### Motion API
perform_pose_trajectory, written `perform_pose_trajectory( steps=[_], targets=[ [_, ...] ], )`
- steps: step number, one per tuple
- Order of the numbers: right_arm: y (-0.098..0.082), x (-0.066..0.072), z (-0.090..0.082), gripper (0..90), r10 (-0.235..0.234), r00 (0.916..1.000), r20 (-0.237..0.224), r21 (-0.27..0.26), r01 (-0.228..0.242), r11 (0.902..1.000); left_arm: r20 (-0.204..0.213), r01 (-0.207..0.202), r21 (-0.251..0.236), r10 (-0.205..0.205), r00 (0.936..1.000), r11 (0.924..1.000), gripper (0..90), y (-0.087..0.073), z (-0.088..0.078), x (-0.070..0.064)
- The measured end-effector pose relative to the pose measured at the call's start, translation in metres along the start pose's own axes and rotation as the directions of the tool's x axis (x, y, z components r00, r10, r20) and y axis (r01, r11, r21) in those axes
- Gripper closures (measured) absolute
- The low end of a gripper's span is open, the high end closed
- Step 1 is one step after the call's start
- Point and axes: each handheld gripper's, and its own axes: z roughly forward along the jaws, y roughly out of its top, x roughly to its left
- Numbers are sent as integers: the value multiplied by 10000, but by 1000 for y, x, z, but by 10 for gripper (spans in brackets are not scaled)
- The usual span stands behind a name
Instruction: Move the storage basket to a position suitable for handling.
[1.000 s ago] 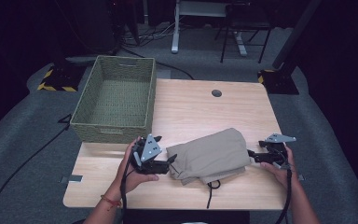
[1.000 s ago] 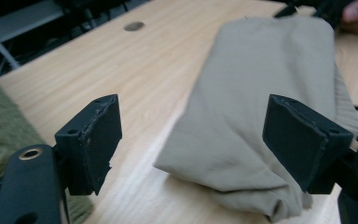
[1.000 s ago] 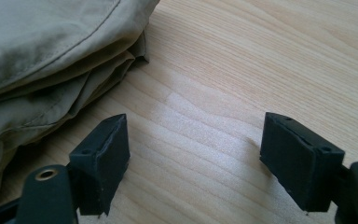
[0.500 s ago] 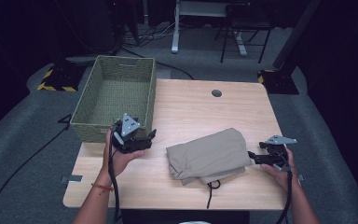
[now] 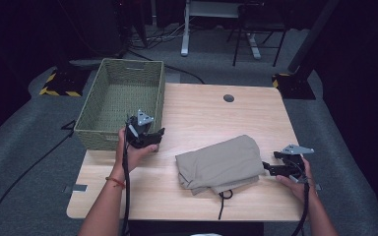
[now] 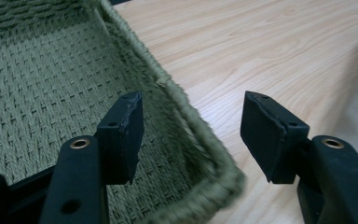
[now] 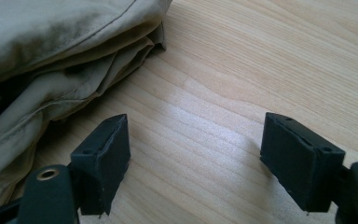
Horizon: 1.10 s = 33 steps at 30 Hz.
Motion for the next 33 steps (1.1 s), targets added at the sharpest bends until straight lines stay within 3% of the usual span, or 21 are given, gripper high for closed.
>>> perform_pose_trajectory(
  steps=[4, 6, 9, 13, 17, 20, 23, 27, 28, 29, 30, 31, 33],
  targets=[
    [0, 0, 0, 241, -4, 10000, -1, 0, 4, 10000, -68, -219, 24, 219, 9997, 9998, 463, 1, 2, 0],
    [0, 0, 0, 241, -1, 10000, 1, 0, 1, 10000, -1, -404, 197, 404, 9992, 9990, 557, 0, 3, 0],
    [0, 0, 0, 242, -5, 10000, 2, 1, 5, 10000, 369, -432, 171, 425, 9984, 9989, 630, 0, 4, -1],
    [0, 0, 0, 242, -7, 10000, 2, 0, 7, 10000, 567, -453, 238, 439, 9974, 9987, 651, 2, 5, -1],
    [0, 0, 0, 242, -37, 10000, -41, -7, 37, 10000, 824, -731, 205, 712, 9941, 9971, 657, 5, 8, -5],
    [0, 0, 0, 242, -36, 10000, -44, -10, 36, 10000, 1191, -1070, 156, 1044, 9874, 9941, 658, 7, 12, -13],
    [0, 0, 0, 242, -42, 10000, -35, -18, 42, 10000, 1708, -1484, 67, 1450, 9746, 9889, 658, 11, 17, -24],
    [0, 0, 0, 242, -54, 10000, -46, -11, 54, 10000, 2475, -2158, -123, 2121, 9454, 9764, 658, 19, 27, -40],
    [0, 0, 0, 242, -54, 10000, -46, -11, 54, 10000, 2475, -2158, -123, 2121, 9454, 9764, 658, 19, 27, -40],
    [0, 0, 0, 242, -51, 10000, -51, -15, 51, 10000, 2692, -2497, -163, 2448, 9315, 9682, 656, 24, 32, -49],
    [0, 0, 0, 242, -53, 10000, -51, -18, 53, 10000, 2692, -2497, -163, 2448, 9315, 9682, 655, 24, 32, -49],
    [0, 0, 0, 242, -67, 10000, -70, -1, 67, 10000, 3026, -2744, -204, 2675, 9148, 9614, 654, 29, 39, -60],
    [0, 0, 0, 242, -70, 9999, -73, 0, 70, 10000, 3331, -2978, -294, 2902, 8971, 9542, 654, 34, 44, -70]
  ],
)
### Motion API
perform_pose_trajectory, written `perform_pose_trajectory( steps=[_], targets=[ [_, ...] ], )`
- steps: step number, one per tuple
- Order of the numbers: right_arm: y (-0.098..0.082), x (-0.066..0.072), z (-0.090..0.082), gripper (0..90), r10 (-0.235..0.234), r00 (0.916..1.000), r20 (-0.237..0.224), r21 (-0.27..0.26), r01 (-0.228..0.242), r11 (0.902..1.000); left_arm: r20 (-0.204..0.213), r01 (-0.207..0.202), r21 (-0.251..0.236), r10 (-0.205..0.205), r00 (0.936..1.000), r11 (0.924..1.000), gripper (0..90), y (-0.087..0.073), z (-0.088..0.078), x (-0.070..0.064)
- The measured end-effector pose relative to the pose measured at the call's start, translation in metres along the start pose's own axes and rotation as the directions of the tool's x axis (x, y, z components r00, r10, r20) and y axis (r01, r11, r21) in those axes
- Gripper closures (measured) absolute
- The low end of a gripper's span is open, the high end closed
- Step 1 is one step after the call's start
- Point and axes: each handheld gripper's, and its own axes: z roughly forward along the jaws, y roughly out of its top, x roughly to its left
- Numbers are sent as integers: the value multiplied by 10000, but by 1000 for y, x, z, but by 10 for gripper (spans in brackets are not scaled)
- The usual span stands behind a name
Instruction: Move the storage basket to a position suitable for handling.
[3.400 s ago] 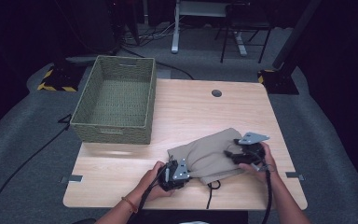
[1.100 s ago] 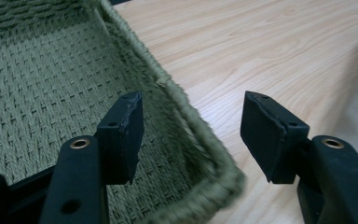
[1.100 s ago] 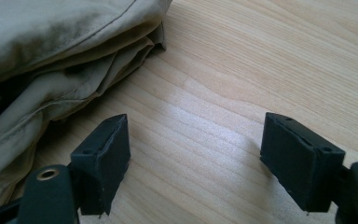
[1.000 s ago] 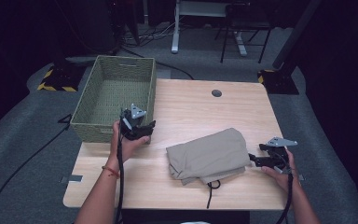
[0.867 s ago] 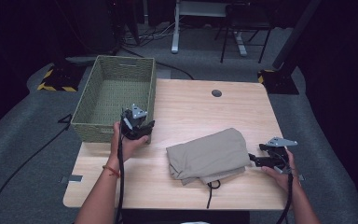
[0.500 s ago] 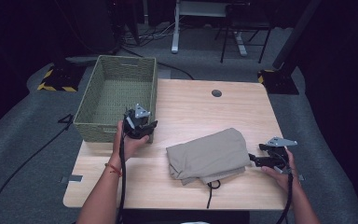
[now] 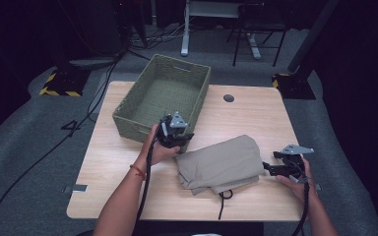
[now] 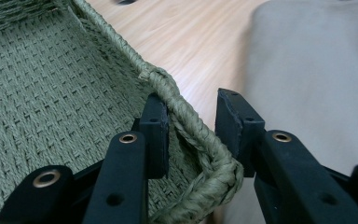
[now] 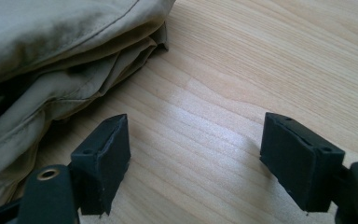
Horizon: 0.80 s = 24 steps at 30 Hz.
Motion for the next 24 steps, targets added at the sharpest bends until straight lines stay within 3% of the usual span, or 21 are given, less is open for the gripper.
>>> perform_pose_trajectory(
  steps=[4, 7, 9, 11, 13, 17, 19, 22, 24],
  targets=[
    [0, 0, 0, 242, 0, 10000, 14, -9, 0, 10000, 887, -492, -140, 503, 9948, 9987, 659, 2, 4, -10],
    [0, 0, 0, 243, -1, 10000, -3, -5, 1, 10000, 1778, -1171, -236, 1195, 9768, 9928, 665, -4, -4, -13],
    [0, 0, 0, 243, -3, 10000, -1, -5, 3, 10000, 1979, -1412, -237, 1431, 9697, 9897, 673, -9, -11, -15],
    [0, 0, 0, 243, 1, 10000, 12, -11, -1, 10000, 1948, -1580, -204, 1589, 9679, 9872, 677, -14, -19, -16],
    [0, 0, 0, 243, -9, 10000, 10, -2, 9, 10000, 1731, -1689, -122, 1684, 9704, 9856, 678, -19, -30, -18],
    [0, 0, 0, 243, -8, 10000, 8, -4, 8, 10000, 1027, -1595, -79, 1594, 9818, 9872, 692, -31, -53, -16],
    [0, 0, 0, 242, -6, 10000, 20, -13, 6, 10000, 545, -1371, 89, 1364, 9892, 9905, 684, -38, -62, -13],
    [0, 0, 0, 243, -13, 10000, 19, -8, 13, 10000, 234, -646, -149, 649, 9976, 9978, 675, -50, -74, -4],
    [0, 0, 0, 243, -12, 10000, 21, -9, 12, 10000, -123, -356, -415, 352, 9993, 9985, 638, -55, -83, 1]
  ],
)
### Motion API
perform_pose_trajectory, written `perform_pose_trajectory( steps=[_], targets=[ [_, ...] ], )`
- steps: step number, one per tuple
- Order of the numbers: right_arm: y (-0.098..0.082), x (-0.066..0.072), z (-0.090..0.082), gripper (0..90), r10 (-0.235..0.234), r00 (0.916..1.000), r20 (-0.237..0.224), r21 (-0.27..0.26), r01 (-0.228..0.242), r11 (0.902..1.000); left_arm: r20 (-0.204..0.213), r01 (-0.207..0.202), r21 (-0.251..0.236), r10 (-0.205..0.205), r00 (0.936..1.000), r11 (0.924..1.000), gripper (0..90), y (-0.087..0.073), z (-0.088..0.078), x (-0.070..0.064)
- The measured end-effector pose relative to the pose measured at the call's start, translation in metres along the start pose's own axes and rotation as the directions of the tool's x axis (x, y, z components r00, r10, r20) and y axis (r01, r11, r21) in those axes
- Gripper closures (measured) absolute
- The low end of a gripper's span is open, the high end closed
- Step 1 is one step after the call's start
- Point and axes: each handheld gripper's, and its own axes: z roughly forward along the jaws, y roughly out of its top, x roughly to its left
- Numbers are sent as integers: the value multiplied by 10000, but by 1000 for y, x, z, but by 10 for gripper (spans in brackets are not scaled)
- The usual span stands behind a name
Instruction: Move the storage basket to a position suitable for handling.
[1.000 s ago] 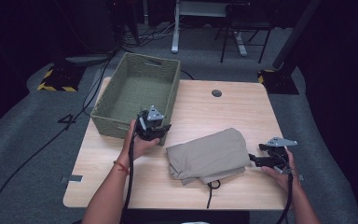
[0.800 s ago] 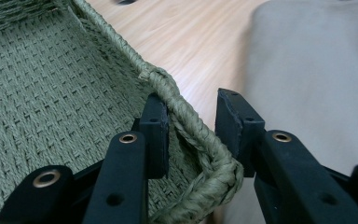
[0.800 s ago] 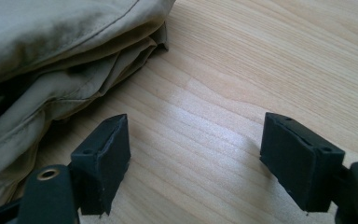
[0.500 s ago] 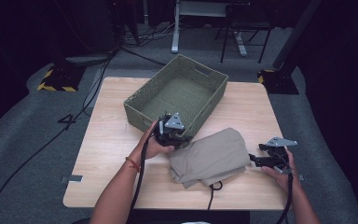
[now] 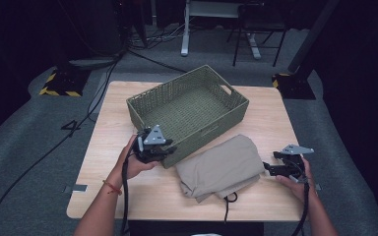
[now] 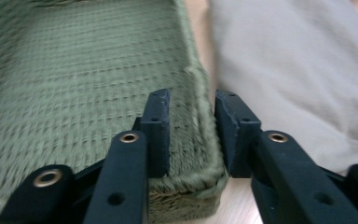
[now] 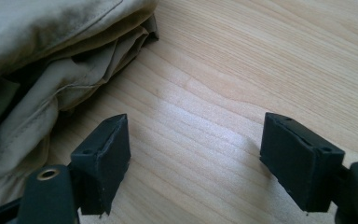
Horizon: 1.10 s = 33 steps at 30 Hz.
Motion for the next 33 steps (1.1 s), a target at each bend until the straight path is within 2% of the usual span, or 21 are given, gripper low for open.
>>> perform_pose_trajectory(
  steps=[5, 8, 9, 10, 11, 12, 13, 14, 15, 16, 18, 19, 20, 21, 24, 25, 27, 29, 30, 31, 33],
  targets=[
    [0, 0, 0, 243, -1, 10000, 0, 0, 1, 10000, -478, 626, -392, -645, 9968, 9973, 479, -7, -18, 11],
    [0, 0, 0, 243, 6, 10000, -11, -5, -6, 10000, -870, 1304, -972, -1390, 9865, 9867, 352, -6, -27, 14],
    [0, 0, 0, 243, 6, 10000, -11, -5, -6, 10000, -870, 1304, -972, -1390, 9865, 9867, 329, -6, -27, 14],
    [0, 0, 0, 243, 3, 10000, -11, -4, -3, 10000, -851, 1857, -1428, -1990, 9763, 9722, 281, -6, -35, 19],
    [0, 0, 0, 243, 0, 10000, 0, -1, 0, 10000, -1061, 2066, -1550, -2242, 9687, 9661, 264, -6, -36, 20],
    [0, 0, 0, 243, -1, 10000, -4, 0, 1, 10000, -1591, 2256, -1581, -2503, 9550, 9613, 256, -6, -37, 22],
    [0, 0, 0, 243, 3, 10000, -12, -7, -3, 10000, -2233, 2546, -1443, -2821, 9330, 9562, 247, -6, -37, 24],
    [0, 0, 0, 243, 3, 10000, -14, -6, -3, 10000, -3045, 2934, -1306, -3199, 8972, 9470, 227, -7, -35, 27],
    [0, 0, 0, 243, 1, 10000, -4, -8, -1, 10000, -3363, 3197, -1361, -3473, 8754, 9377, 214, -8, -34, 29],
    [0, 0, 0, 242, 3, 10000, -4, -1, -3, 10000, -3599, 3616, -1475, -3905, 8473, 9206, 213, -11, -32, 33],
    [0, 0, 0, 243, 1, 10000, -2, -2, -1, 10000, -3734, 3875, -1398, -4110, 8317, 9112, 200, -14, -28, 35],
    [0, 0, 0, 242, 1, 10000, -1, -1, -1, 10000, -3824, 3901, -1327, -4102, 8279, 9111, 187, -15, -25, 36],
    [0, 0, 0, 242, 2, 10000, -2, -1, -2, 10000, -3962, 3950, -1328, -4139, 8196, 9091, 178, -16, -22, 36],
    [0, 0, 0, 243, 4, 10000, -6, -5, -4, 10000, -3990, 4084, -1336, -4262, 8119, 9030, 172, -18, -19, 37],
    [0, 0, 0, 242, 0, 10000, -1, -3, 0, 10000, -3552, 4592, -1517, -4818, 8011, 8753, 166, -22, -12, 42],
    [0, 0, 0, 242, 0, 10000, -2, -1, 0, 10000, -3519, 4665, -1538, -4895, 7978, 8710, 166, -23, -9, 43],
    [0, 0, 0, 242, -1, 10000, -3, 0, 1, 10000, -3381, 4761, -1505, -4976, 7988, 8664, 172, -22, -4, 45],
    [0, 0, 0, 242, 3, 10000, -14, -6, -3, 10000, -3370, 4667, -1311, -4821, 8087, 8746, 195, -21, 3, 44],
    [0, 0, 0, 242, 0, 10000, -17, -4, 0, 10000, -3753, 4413, -1102, -4484, 8112, 8906, 195, -19, 8, 42],
    [0, 0, 0, 242, -4, 10000, -5, -1, 4, 10000, -3898, 4367, -1051, -4410, 8084, 8934, 185, -17, 10, 42],
    [0, 0, 0, 242, -20, 10000, -45, -5, 20, 10000, -3906, 4255, -934, -4262, 8160, 9001, 197, -14, 12, 44]
  ],
)
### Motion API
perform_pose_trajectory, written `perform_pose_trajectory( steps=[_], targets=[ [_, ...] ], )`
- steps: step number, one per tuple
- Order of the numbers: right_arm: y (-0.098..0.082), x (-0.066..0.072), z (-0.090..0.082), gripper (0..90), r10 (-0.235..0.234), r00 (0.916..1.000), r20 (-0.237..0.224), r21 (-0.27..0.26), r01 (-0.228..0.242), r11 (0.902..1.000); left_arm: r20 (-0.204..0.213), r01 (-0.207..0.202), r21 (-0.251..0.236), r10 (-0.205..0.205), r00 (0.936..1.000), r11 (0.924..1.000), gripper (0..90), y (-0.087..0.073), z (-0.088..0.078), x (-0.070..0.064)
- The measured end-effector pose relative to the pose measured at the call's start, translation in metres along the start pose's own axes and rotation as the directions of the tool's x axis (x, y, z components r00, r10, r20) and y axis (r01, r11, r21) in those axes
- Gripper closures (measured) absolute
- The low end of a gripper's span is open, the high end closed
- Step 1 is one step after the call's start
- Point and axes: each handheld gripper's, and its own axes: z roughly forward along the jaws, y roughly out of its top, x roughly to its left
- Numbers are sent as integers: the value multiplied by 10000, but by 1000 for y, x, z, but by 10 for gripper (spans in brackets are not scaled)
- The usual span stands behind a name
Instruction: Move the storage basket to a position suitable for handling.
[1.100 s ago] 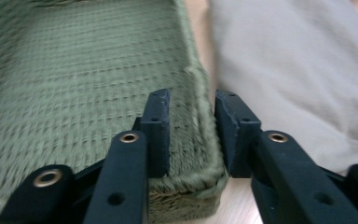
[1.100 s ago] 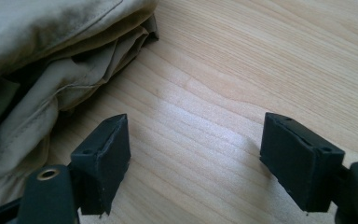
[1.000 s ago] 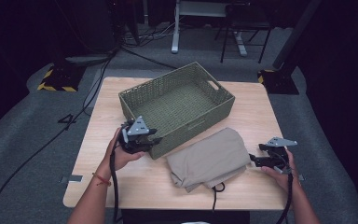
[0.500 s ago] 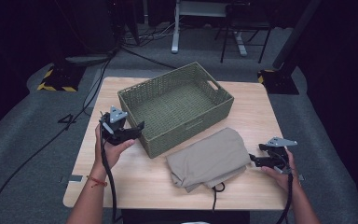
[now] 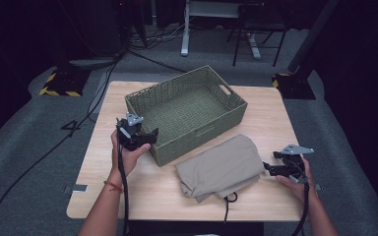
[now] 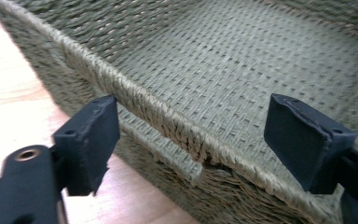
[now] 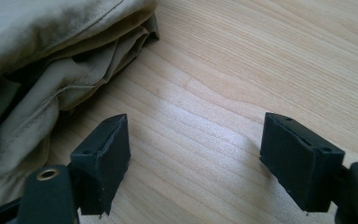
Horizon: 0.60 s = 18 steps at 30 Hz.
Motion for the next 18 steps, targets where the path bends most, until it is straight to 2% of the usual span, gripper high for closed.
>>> perform_pose_trajectory(
  steps=[3, 4, 8, 11, 13, 14, 18],
  targets=[
    [0, 0, 0, 242, -7, 10000, -8, 4, 7, 10000, 199, -165, 88, 163, 9997, 9998, 209, 3, 3, 1],
    [0, 0, 0, 241, -8, 10000, -5, 4, 8, 10000, 420, -449, 199, 440, 9981, 9988, 211, 7, 6, 2],
    [0, 1, 0, 241, -33, 10000, 9, 23, 33, 10000, 889, -846, 320, 815, 9927, 9959, 218, 15, 15, 4],
    [0, 1, 0, 242, -64, 10000, -9, 20, 64, 10000, 1234, -1300, 416, 1240, 9846, 9906, 221, 22, 23, 3],
    [0, 2, 0, 242, -87, 10000, -32, 12, 87, 10000, 1324, -1359, 436, 1291, 9827, 9898, 222, 24, 26, 1],
    [0, 3, 0, 243, -83, 10000, -35, 11, 83, 10000, 1544, -1562, 401, 1483, 9768, 9869, 222, 28, 31, -1],
    [-1, 10, -1, 242, -281, 9992, -268, 14, 281, 9996, 1943, -1835, 368, 1731, 9655, 9823, 222, 33, 39, -7]
  ],
)
